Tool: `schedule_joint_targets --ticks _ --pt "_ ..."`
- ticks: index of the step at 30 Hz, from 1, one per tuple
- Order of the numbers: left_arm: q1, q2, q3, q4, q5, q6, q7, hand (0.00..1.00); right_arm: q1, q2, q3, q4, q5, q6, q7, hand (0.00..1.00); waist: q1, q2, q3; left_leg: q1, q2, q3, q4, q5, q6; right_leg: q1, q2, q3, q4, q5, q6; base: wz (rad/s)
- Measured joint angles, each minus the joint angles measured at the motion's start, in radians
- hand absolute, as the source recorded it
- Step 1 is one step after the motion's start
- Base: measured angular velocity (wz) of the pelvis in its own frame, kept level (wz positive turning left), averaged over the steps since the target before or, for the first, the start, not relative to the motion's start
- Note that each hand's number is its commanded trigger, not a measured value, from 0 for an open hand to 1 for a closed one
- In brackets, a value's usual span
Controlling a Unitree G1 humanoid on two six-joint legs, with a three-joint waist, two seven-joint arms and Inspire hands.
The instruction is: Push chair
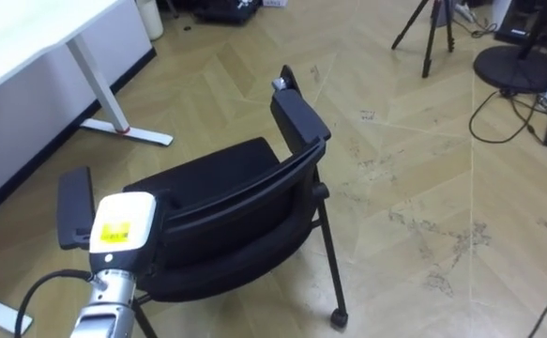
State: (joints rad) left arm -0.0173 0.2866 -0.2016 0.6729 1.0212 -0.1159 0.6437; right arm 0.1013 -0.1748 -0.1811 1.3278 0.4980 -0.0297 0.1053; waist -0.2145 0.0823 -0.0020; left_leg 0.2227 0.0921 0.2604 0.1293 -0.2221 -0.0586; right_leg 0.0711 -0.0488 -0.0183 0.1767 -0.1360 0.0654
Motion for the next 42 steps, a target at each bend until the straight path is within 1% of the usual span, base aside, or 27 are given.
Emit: schedule_joint_targets --ticks 2,7,11,16,18,20,22,26,28,29,30,31,32,34,35,37,38,39,42 --pt "-0.015 0.0 0.0 0.016 -0.014 -0.004 0.0 1.0 -0.004 0.0 0.0 -0.001 -0.002 0.0 0.003 0.0 0.005 -0.001 0.0001 -0.001 0.0 0.001 -0.001 0.0 0.0 -0.002 0.001 0.005 0.009 0.0 0.0 -0.07" --pt "-0.029 0.002 0.003 0.033 -0.036 -0.002 -0.016 1.0 -0.008 -0.009 0.001 -0.001 -0.002 0.0 0.007 0.0 0.005 -0.002 -0.0004 0.001 0.001 -0.001 -0.003 0.0 0.0 -0.003 0.006 0.013 0.012 0.005 -0.003 -0.03" --pt "-0.029 0.003 0.003 0.031 -0.036 -0.002 -0.016 1.0 -0.01 -0.018 0.002 -0.001 0.002 0.001 0.007 0.0 0.006 -0.001 -0.0006 0.0 0.002 -0.002 -0.011 0.0 0.0 -0.002 0.007 0.013 0.013 0.007 -0.003 0.0" --pt "-0.028 0.004 0.002 0.015 -0.036 -0.003 -0.026 1.0 -0.01 -0.018 0.011 -0.001 0.04 0.001 0.003 0.0 0.016 0.001 -0.0021 0.0 0.003 -0.001 -0.007 0.0 0.0 -0.004 0.009 0.015 0.011 0.008 -0.004 0.0" --pt "-0.028 0.006 0.001 0.013 -0.036 -0.005 -0.026 1.0 -0.01 -0.019 -0.004 -0.001 0.051 0.001 -0.013 0.0 0.015 0.001 -0.0024 -0.001 0.003 0.0 -0.008 0.0 0.0 -0.006 0.009 0.015 0.01 0.008 -0.004 0.0" --pt "-0.025 0.01 0.003 0.014 -0.036 -0.014 -0.025 1.0 -0.01 -0.017 -0.051 -0.004 0.051 0.001 -0.039 0.0 0.01 0.003 -0.0034 -0.001 0.003 0.0 -0.009 0.0 0.0 -0.006 0.009 0.015 0.01 0.008 -0.004 0.0" --pt "-0.015 0.017 0.01 0.015 -0.036 -0.024 -0.015 1.0 -0.011 -0.018 -0.146 -0.023 0.084 0.0 -0.08 0.0 0.003 0.002 -0.0039 0.001 0.003 -0.001 -0.009 0.0 0.0 -0.005 0.009 0.016 0.013 0.008 -0.004 0.0" --pt "-0.012 0.025 0.014 0.019 -0.041 -0.029 -0.005 1.0 -0.003 -0.026 -0.23 -0.113 0.117 -0.005 -0.166 0.0 -0.004 -0.007 -0.0066 -0.001 0.002 -0.001 -0.001 0.0 0.0 -0.007 0.008 0.017 0.019 0.007 -0.004 0.0" --pt "-0.012 0.037 0.018 0.021 -0.044 -0.034 -0.006 1.0 -0.005 -0.026 -0.288 -0.205 0.113 -0.007 -0.232 0.0 -0.002 -0.016 -0.0099 -0.006 0.001 0.0 0.001 0.0 0.0 -0.023 0.008 0.02 0.038 0.0 -0.005 -0.02" --pt "-0.013 0.038 0.022 0.022 -0.044 -0.036 -0.006 1.0 -0.006 -0.026 -0.3 -0.229 0.113 -0.015 -0.247 0.0 -0.002 -0.018 -0.01 -0.008 0.001 0.0 0.003 0.0 0.001 -0.025 0.008 0.021 0.04 -0.001 -0.005 -0.08" --pt "-0.014 0.039 0.028 0.025 -0.044 -0.039 -0.007 1.0 -0.009 -0.026 -0.316 -0.286 0.11 -0.032 -0.286 0.0 0.002 -0.018 -0.0109 -0.011 0.001 0.003 0.006 0.0 0.001 -0.032 0.009 0.025 0.045 -0.001 -0.005 -0.08" --pt "-0.015 0.041 0.036 0.025 -0.044 -0.044 -0.007 1.0 -0.01 -0.025 -0.314 -0.358 0.083 -0.045 -0.335 0.0 0.003 -0.016 -0.0117 -0.022 0.001 0.004 0.008 0.0 0.001 -0.042 0.009 0.028 0.047 0.0 -0.006 -0.1" --pt "-0.016 0.043 0.038 0.025 -0.044 -0.047 -0.007 1.0 -0.011 -0.025 -0.312 -0.395 0.068 -0.049 -0.358 0.0 0.005 -0.016 -0.0118 -0.027 0.0 0.005 0.009 0.001 0.001 -0.049 0.009 0.03 0.051 0.0 -0.006 -0.08" --pt "-0.019 0.048 0.041 0.026 -0.046 -0.05 -0.005 1.0 -0.046 -0.028 -0.309 -0.488 -0.022 -0.085 -0.441 0.0 0.008 -0.018 -0.0108 -0.038 0.001 0.007 0.02 0.001 0.001 -0.062 0.009 0.034 0.061 0.001 -0.006 -0.05" --pt "-0.019 0.048 0.041 0.026 -0.046 -0.05 -0.006 1.0 -0.053 -0.028 -0.309 -0.515 -0.042 -0.091 -0.462 0.0 0.009 -0.018 -0.0108 -0.038 0.001 0.008 0.021 0.001 0.001 -0.063 0.009 0.034 0.062 0.001 -0.006 -0.04" --pt "-0.024 0.047 0.041 0.023 -0.046 -0.052 -0.011 1.0 -0.077 -0.027 -0.29 -0.638 -0.13 -0.104 -0.542 0.0 0.016 -0.019 -0.0103 -0.044 0.001 0.012 0.023 0.001 0.001 -0.071 0.008 0.037 0.064 0.001 -0.007 -0.02" --pt "-0.025 0.047 0.041 0.019 -0.045 -0.052 -0.015 1.0 -0.082 -0.027 -0.283 -0.666 -0.152 -0.109 -0.558 0.0 0.017 -0.02 -0.0097 -0.046 0.001 0.011 0.023 0.001 0.001 -0.072 0.008 0.036 0.063 0.001 -0.007 0.0" --pt "-0.028 0.047 0.04 0.013 -0.043 -0.051 -0.02 1.0 -0.092 -0.028 -0.262 -0.719 -0.203 -0.122 -0.586 0.0 0.024 -0.023 -0.0102 -0.051 0.001 0.011 0.024 0.001 0.001 -0.077 0.008 0.036 0.065 0.001 -0.007 0.0" --pt "-0.038 0.049 0.038 0.009 -0.044 -0.044 -0.033 1.0 -0.129 -0.048 -0.177 -0.835 -0.327 -0.123 -0.639 0.0 0.031 -0.029 -0.0081 -0.054 0.001 0.01 0.025 0.002 0.003 -0.082 0.009 0.037 0.071 0.002 -0.008 0.0"
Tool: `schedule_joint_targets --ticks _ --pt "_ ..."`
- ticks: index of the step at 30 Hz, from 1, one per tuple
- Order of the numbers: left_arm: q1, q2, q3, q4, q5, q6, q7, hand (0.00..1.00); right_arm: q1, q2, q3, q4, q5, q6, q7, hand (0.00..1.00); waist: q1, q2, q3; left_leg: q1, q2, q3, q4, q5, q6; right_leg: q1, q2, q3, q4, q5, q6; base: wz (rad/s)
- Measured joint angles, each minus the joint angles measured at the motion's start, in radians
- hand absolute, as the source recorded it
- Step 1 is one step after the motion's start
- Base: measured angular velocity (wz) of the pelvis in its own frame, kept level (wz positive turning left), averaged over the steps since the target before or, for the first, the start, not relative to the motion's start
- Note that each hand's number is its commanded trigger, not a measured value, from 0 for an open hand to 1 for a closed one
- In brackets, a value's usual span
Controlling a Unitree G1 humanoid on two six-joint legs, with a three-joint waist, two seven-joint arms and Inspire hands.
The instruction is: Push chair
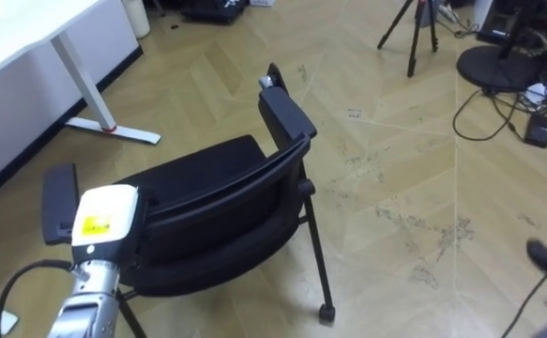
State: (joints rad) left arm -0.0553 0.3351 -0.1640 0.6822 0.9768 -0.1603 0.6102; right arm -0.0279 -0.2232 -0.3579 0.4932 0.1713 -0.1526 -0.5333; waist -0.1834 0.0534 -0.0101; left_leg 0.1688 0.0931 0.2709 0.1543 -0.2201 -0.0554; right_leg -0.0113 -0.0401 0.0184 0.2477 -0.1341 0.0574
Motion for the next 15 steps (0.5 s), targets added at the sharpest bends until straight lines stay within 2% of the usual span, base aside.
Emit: schedule_joint_targets --ticks 2,4,5,7,9,12,15 --pt "-0.003 -0.001 0.0 -0.022 0.0 0.009 -0.025 1.0 -0.017 -0.01 0.053 -0.066 -0.086 0.0 -0.011 0.0 0.008 -0.007 0.0045 0.0 0.0 -0.001 0.0 0.0 0.0 -0.001 0.0 0.0 0.003 0.0 0.0 -0.02" --pt "-0.023 -0.002 -0.001 -0.045 0.02 0.016 -0.054 1.0 -0.031 -0.018 0.108 -0.147 -0.176 0.0 -0.025 0.0 0.049 -0.022 0.0109 -0.002 0.0 0.001 0.0 0.0 0.0 -0.007 0.002 0.002 0.004 0.001 -0.002 -0.05" --pt "-0.024 -0.001 -0.004 -0.055 0.02 0.019 -0.064 1.0 -0.039 -0.02 0.124 -0.16 -0.192 0.001 -0.025 0.0 0.055 -0.025 0.0093 -0.002 0.001 0.002 -0.001 0.0 0.0 -0.007 0.002 0.002 0.003 0.002 -0.002 0.0" --pt "-0.023 -0.002 -0.008 -0.086 0.02 0.03 -0.102 1.0 -0.076 -0.023 0.191 -0.201 -0.332 0.001 -0.01 0.0 0.071 -0.03 0.0072 -0.002 0.001 0.004 -0.002 0.0 0.0 -0.007 0.002 0.003 0.002 0.002 -0.003 0.0" --pt "-0.024 -0.002 -0.027 -0.103 0.02 0.041 -0.113 1.0 -0.087 -0.031 0.247 -0.226 -0.41 0.002 0.015 0.0 0.087 -0.034 0.0026 0.001 0.002 0.004 -0.004 0.0 0.0 -0.003 0.004 0.003 -0.004 0.004 -0.003 0.0" --pt "-0.031 -0.002 -0.047 -0.126 0.022 0.046 -0.125 1.0 -0.122 -0.043 0.327 -0.234 -0.502 0.004 0.073 0.0 0.112 -0.043 0.0027 0.001 0.004 -0.002 -0.007 0.0 0.0 0.003 0.004 -0.003 -0.01 0.005 -0.004 0.06" --pt "-0.044 -0.002 -0.058 -0.133 0.04 0.042 -0.138 1.0 -0.135 -0.043 0.385 -0.237 -0.575 0.004 0.142 0.0 0.118 -0.056 0.0078 0.008 0.007 -0.023 -0.01 0.001 0.0 0.027 0.004 -0.023 -0.027 0.006 -0.004 0.19"
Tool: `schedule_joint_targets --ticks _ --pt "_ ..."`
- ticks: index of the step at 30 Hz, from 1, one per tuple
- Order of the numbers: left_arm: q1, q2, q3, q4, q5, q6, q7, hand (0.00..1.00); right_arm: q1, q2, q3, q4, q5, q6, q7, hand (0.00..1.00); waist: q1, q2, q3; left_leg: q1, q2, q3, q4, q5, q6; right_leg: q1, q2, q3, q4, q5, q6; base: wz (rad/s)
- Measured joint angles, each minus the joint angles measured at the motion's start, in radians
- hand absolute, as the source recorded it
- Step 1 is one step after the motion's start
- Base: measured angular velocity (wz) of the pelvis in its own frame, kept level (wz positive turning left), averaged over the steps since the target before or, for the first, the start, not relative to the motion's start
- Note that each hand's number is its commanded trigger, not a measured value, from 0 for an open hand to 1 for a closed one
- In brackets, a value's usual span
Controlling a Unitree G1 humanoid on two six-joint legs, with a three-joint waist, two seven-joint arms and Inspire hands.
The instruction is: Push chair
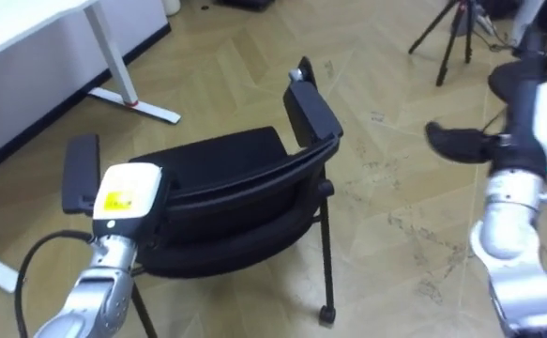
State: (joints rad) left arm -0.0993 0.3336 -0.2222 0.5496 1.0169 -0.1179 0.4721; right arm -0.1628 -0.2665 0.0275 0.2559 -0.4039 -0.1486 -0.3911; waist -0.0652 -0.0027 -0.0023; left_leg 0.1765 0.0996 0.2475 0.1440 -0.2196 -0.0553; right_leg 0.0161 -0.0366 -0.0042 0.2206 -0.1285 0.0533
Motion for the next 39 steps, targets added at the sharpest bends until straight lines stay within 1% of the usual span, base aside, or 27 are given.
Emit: schedule_joint_targets --ticks 1,2,3,4,5,7,8,10,11,12,13,14,16,17,19,22,26,28,32,36,39 --pt "-0.011 0.001 -0.012 0.0 0.004 -0.002 -0.004 1.0 -0.002 -0.001 0.006 0.0 -0.034 0.0 0.026 0.0 0.013 -0.005 0.0016 0.002 0.0 -0.002 0.0 0.0 0.0 0.003 0.0 -0.003 -0.001 0.0 0.0 0.11" --pt "-0.016 0.003 -0.019 -0.001 0.004 -0.001 -0.006 1.0 -0.002 -0.005 0.014 0.0 -0.049 0.0 0.034 0.0 0.02 -0.006 0.0011 0.002 0.001 -0.002 0.0 0.0 0.0 0.003 0.0 -0.003 -0.001 0.0 0.0 0.04" --pt "-0.021 0.008 -0.027 -0.006 0.004 0.0 -0.007 1.0 -0.01 -0.014 0.037 0.0 -0.098 0.001 0.05 0.0 0.023 -0.009 0.0028 0.002 0.001 -0.005 0.0 0.0 0.0 0.004 0.0 -0.005 -0.001 0.0 0.0 0.0" --pt "-0.026 0.01 -0.028 -0.01 0.009 0.0 -0.012 1.0 -0.017 -0.015 0.054 0.0 -0.151 0.001 0.073 0.0 0.034 -0.011 0.0039 0.003 0.001 -0.005 0.0 0.0 0.0 0.005 0.0 -0.005 -0.001 0.0 0.0 0.0" --pt "-0.03 0.009 -0.029 -0.011 0.012 0.0 -0.017 1.0 -0.019 -0.016 0.064 0.0 -0.168 0.002 0.084 0.0 0.039 -0.014 0.0046 0.003 0.001 -0.005 0.0 0.0 0.0 0.005 0.0 -0.005 -0.001 0.0 0.0 0.0" --pt "-0.049 0.011 -0.036 -0.008 0.022 0.0 -0.028 1.0 -0.036 -0.016 0.102 0.0 -0.212 0.01 0.147 0.0 0.048 -0.026 0.0058 0.003 0.001 -0.01 0.0 0.0 -0.001 0.006 0.0 -0.009 0.0 0.001 -0.001 0.05" --pt "-0.052 0.011 -0.036 -0.009 0.026 0.0 -0.031 1.0 -0.04 -0.016 0.112 0.0 -0.23 0.01 0.163 0.0 0.049 -0.03 0.0053 0.002 0.001 -0.011 0.0 0.0 -0.001 0.006 -0.001 -0.011 0.0 0.001 -0.001 0.07" --pt "-0.058 0.017 -0.036 -0.017 0.042 0.0 -0.044 1.0 -0.06 -0.016 0.143 0.0 -0.284 0.012 0.225 0.0 0.05 -0.047 0.0054 -0.001 0.001 -0.021 0.001 0.001 -0.001 0.01 -0.003 -0.023 -0.002 0.001 -0.001 0.12" --pt "-0.059 0.019 -0.036 -0.021 0.044 -0.001 -0.049 1.0 -0.065 -0.018 0.149 0.0 -0.302 0.012 0.237 0.0 0.05 -0.051 0.0056 -0.001 0.001 -0.024 0.001 0.001 -0.002 0.012 -0.003 -0.026 -0.002 0.0 -0.001 0.11" --pt "-0.062 0.022 -0.038 -0.022 0.048 -0.006 -0.052 1.0 -0.075 -0.023 0.16 0.0 -0.335 0.011 0.261 0.0 0.055 -0.057 0.0053 0.002 0.001 -0.025 0.001 0.001 -0.002 0.016 -0.003 -0.026 -0.005 0.0 -0.001 0.05" --pt "-0.065 0.03 -0.046 -0.019 0.047 -0.013 -0.053 1.0 -0.084 -0.044 0.189 0.001 -0.361 0.011 0.274 0.0 0.059 -0.059 0.0059 0.007 0.001 -0.026 0.0 0.001 -0.002 0.027 -0.003 -0.026 -0.015 0.001 -0.002 0.05" --pt "-0.067 0.033 -0.049 -0.018 0.047 -0.018 -0.053 1.0 -0.088 -0.056 0.202 0.001 -0.374 0.007 0.282 0.0 0.059 -0.061 0.0073 0.009 0.001 -0.029 0.001 0.001 -0.002 0.033 -0.003 -0.028 -0.019 0.001 -0.002 0.08" --pt "-0.077 0.042 -0.058 -0.014 0.047 -0.037 -0.052 1.0 -0.09 -0.096 0.237 0.001 -0.405 -0.006 0.31 0.0 0.073 -0.068 0.009 0.01 0.002 -0.035 0.0 0.001 -0.002 0.037 -0.003 -0.032 -0.02 0.001 -0.002 0.08" --pt "-0.08 0.045 -0.06 -0.014 0.047 -0.042 -0.052 1.0 -0.091 -0.102 0.241 0.001 -0.419 -0.006 0.318 0.0 0.074 -0.07 0.0105 0.009 0.002 -0.037 0.0 0.001 -0.002 0.037 -0.003 -0.033 -0.021 0.001 -0.002 0.08" --pt "-0.09 0.061 -0.066 -0.005 0.046 -0.06 -0.049 1.0 -0.091 -0.112 0.261 0.017 -0.46 -0.005 0.339 0.0 0.074 -0.076 0.0159 0.008 0.003 -0.05 0.0 0.001 -0.002 0.045 -0.004 -0.045 -0.026 0.001 -0.002 0.15" --pt "-0.108 0.067 -0.074 0.008 0.046 -0.074 -0.048 1.0 -0.091 -0.127 0.269 0.049 -0.509 -0.016 0.363 0.0 0.077 -0.081 0.0184 0.006 0.002 -0.061 0.0 0.001 -0.002 0.054 -0.005 -0.057 -0.037 0.001 -0.001 0.14" --pt "-0.109 0.075 -0.075 0.007 0.046 -0.084 -0.044 1.0 -0.091 -0.134 0.269 0.058 -0.522 -0.017 0.373 0.0 0.077 -0.081 0.0184 0.004 0.002 -0.063 -0.001 0.001 -0.002 0.054 -0.006 -0.059 -0.038 0.001 -0.001 0.0" --pt "-0.11 0.078 -0.075 0.007 0.046 -0.086 -0.041 1.0 -0.091 -0.144 0.269 0.058 -0.525 -0.027 0.373 0.0 0.077 -0.083 0.0177 0.003 0.002 -0.065 -0.001 0.001 -0.002 0.054 -0.006 -0.061 -0.038 0.001 -0.001 0.0" --pt "-0.115 0.08 -0.075 0.015 0.046 -0.091 -0.041 1.0 -0.091 -0.146 0.269 0.058 -0.542 -0.035 0.373 0.0 0.077 -0.085 0.017 0.002 0.002 -0.067 0.0 0.001 -0.002 0.054 -0.007 -0.063 -0.039 0.001 -0.001 0.0" --pt "-0.142 0.079 -0.103 0.033 0.036 -0.092 -0.044 1.0 -0.092 -0.189 0.339 0.057 -0.54 -0.032 0.381 0.0 0.097 -0.086 0.0161 0.001 0.002 -0.068 0.0 0.001 -0.002 0.053 -0.007 -0.066 -0.039 0.001 -0.001 0.0" --pt "-0.146 0.079 -0.113 0.032 0.035 -0.093 -0.043 1.0 -0.092 -0.192 0.386 0.055 -0.54 -0.029 0.393 0.0 0.102 -0.087 0.0146 -0.001 0.002 -0.07 0.0 0.001 -0.002 0.053 -0.008 -0.07 -0.039 0.001 -0.001 0.03"
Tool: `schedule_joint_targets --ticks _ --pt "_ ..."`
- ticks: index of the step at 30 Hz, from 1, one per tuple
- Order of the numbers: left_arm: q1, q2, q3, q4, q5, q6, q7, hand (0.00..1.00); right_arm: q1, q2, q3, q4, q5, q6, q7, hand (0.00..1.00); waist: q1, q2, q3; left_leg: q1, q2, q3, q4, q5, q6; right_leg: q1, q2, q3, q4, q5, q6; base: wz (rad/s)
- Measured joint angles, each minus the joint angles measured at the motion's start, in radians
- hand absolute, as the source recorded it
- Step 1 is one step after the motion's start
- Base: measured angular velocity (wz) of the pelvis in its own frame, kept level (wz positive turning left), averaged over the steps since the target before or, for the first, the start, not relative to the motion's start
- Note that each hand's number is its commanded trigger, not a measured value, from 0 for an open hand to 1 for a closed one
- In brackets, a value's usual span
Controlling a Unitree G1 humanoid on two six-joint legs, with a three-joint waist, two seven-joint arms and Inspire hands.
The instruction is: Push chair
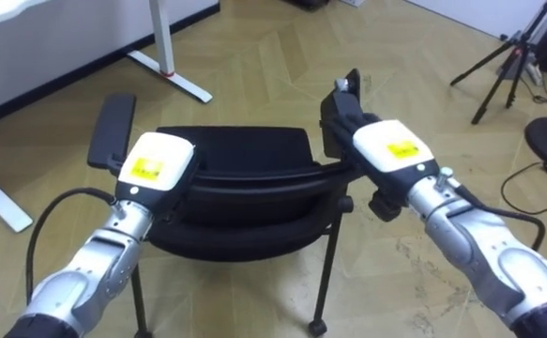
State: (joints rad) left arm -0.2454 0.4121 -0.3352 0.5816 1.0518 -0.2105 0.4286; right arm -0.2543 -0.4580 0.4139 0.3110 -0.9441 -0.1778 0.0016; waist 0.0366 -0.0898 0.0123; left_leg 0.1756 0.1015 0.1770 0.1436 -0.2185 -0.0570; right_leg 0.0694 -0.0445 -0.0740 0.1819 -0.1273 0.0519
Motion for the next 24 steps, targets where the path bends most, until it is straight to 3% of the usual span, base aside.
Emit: schedule_joint_targets --ticks 11,24 --pt "-0.014 -0.007 -0.015 0.014 -0.001 -0.003 0.001 1.0 0.0 0.005 0.043 -0.002 -0.009 0.005 0.035 0.0 0.004 0.005 -0.0023 -0.01 -0.001 -0.02 0.001 0.0 0.0 0.0 -0.004 -0.015 -0.002 0.0 0.0 0.04" --pt "-0.07 -0.046 -0.034 0.066 0.011 -0.016 -0.001 1.0 -0.01 0.075 0.069 0.034 0.001 0.027 0.014 0.0 0.041 0.007 -0.0004 -0.017 -0.002 -0.036 0.004 0.001 -0.001 0.002 -0.005 -0.027 -0.007 0.0 0.0 0.02"
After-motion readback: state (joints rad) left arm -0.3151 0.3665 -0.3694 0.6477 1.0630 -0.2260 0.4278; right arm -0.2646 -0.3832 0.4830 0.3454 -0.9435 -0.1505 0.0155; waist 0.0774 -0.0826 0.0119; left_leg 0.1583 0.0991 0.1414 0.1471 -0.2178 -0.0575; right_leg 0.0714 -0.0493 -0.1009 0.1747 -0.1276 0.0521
